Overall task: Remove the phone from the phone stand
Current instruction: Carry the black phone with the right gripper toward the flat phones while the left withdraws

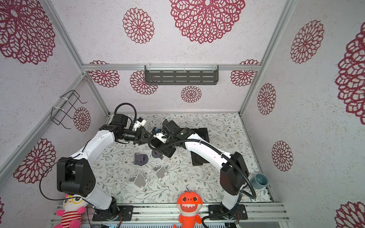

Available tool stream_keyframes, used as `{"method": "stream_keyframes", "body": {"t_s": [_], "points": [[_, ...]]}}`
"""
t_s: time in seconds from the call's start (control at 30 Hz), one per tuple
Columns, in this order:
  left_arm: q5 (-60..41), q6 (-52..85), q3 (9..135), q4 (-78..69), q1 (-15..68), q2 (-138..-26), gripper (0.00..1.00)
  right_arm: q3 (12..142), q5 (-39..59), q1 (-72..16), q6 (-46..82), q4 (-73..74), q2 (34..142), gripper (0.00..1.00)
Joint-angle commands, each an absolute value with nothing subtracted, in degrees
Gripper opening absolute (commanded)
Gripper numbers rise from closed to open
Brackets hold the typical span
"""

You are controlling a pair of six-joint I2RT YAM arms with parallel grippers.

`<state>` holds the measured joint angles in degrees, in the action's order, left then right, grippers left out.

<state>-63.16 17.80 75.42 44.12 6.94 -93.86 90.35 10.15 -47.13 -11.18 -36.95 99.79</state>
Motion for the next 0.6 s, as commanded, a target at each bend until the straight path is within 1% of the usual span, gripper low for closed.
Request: {"method": "stream_keyframes", "body": {"t_s": [0.0, 0.07, 0.27, 0.33, 0.47, 0.57], "points": [[-62.71, 17.40, 75.06, 43.01, 6.20, -92.83, 0.65, 90.29, 9.77, -46.06, -8.71, -33.68, 95.70, 0.29], [-62.66, 17.49, 75.06, 42.86, 5.89, -92.81, 0.65, 89.71, 9.84, -45.64, -8.22, -33.19, 95.06, 0.25], [-61.97, 18.01, 74.88, 42.12, 5.36, -92.64, 0.65, 87.07, 8.65, -44.49, -6.32, -31.17, 93.13, 0.05], [-61.57, 18.14, 74.75, 41.86, 5.11, -92.47, 0.65, 86.69, 7.83, -43.96, -4.84, -31.05, 92.77, 0.01], [-59.97, 18.96, 74.44, 40.61, 4.66, -91.62, 0.64, 85.81, 6.32, -42.14, -0.68, -30.85, 91.85, 0.00], [-55.38, 19.49, 74.05, 39.47, 4.27, -90.42, 0.62, 85.84, 4.89, -40.39, 3.83, -32.35, 91.65, 0.00]]}}
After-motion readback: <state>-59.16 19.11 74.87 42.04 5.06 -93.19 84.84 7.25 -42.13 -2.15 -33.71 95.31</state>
